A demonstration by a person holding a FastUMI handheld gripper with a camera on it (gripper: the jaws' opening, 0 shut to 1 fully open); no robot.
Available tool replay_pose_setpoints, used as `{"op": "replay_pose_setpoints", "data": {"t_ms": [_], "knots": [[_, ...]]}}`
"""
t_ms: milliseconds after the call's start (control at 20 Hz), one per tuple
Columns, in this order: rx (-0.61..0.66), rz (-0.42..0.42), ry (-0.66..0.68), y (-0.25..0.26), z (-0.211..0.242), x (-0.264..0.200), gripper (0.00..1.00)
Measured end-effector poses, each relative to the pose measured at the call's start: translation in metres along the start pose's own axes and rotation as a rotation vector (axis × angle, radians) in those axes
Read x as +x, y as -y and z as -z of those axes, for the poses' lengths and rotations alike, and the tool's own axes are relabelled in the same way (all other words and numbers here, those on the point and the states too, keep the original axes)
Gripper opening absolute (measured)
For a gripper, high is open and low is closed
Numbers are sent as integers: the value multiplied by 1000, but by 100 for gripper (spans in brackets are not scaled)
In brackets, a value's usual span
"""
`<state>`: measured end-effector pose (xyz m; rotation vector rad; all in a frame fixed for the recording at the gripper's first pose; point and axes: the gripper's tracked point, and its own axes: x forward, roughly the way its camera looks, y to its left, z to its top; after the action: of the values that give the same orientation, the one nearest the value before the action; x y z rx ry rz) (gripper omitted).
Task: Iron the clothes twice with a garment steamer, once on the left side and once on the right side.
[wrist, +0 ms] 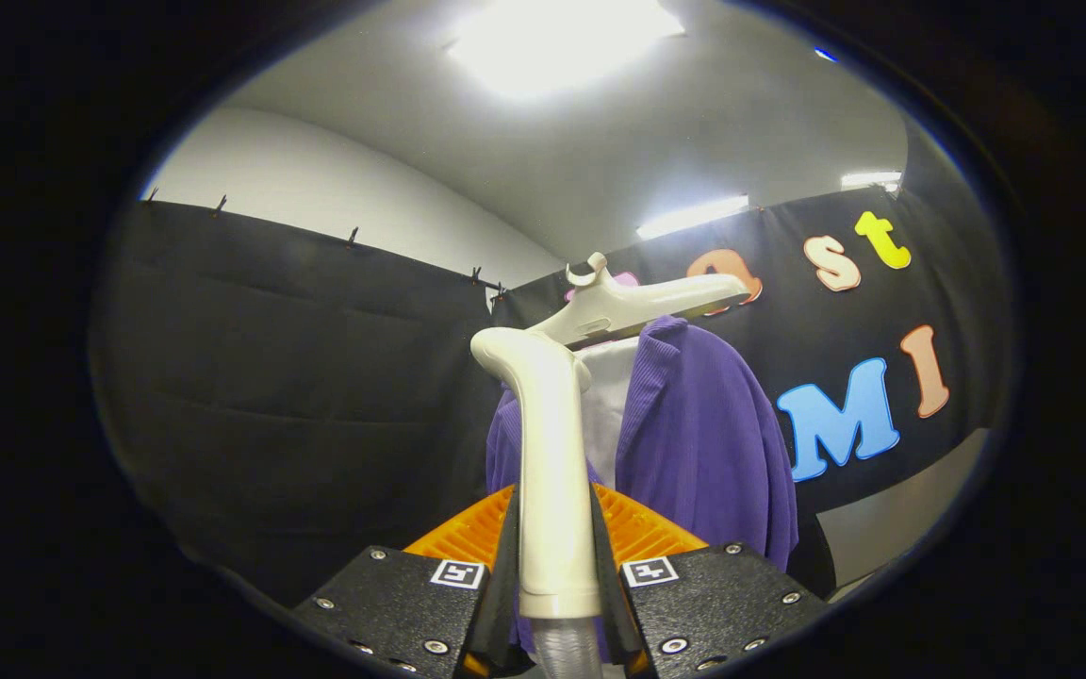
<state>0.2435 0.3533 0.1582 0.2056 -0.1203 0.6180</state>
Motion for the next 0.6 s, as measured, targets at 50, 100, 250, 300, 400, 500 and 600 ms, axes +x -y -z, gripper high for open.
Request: {"op": "replay_pose_setpoints", "data": {"t_ms": [50, 100, 250, 300, 400, 500, 600], "knots": [[-2, 0, -2, -2, -1, 7, 39], [-5, -2, -5, -4, -3, 15, 39], [-29, 1, -7, -8, 1, 34, 39], [-29, 9, -13, -9, 9, 36, 39], [-21, 20, -54, -10, 33, 41, 39], [-18, 16, -108, -11, 60, 44, 39], [-33, 23, -110, -12, 71, 45, 39]]}}
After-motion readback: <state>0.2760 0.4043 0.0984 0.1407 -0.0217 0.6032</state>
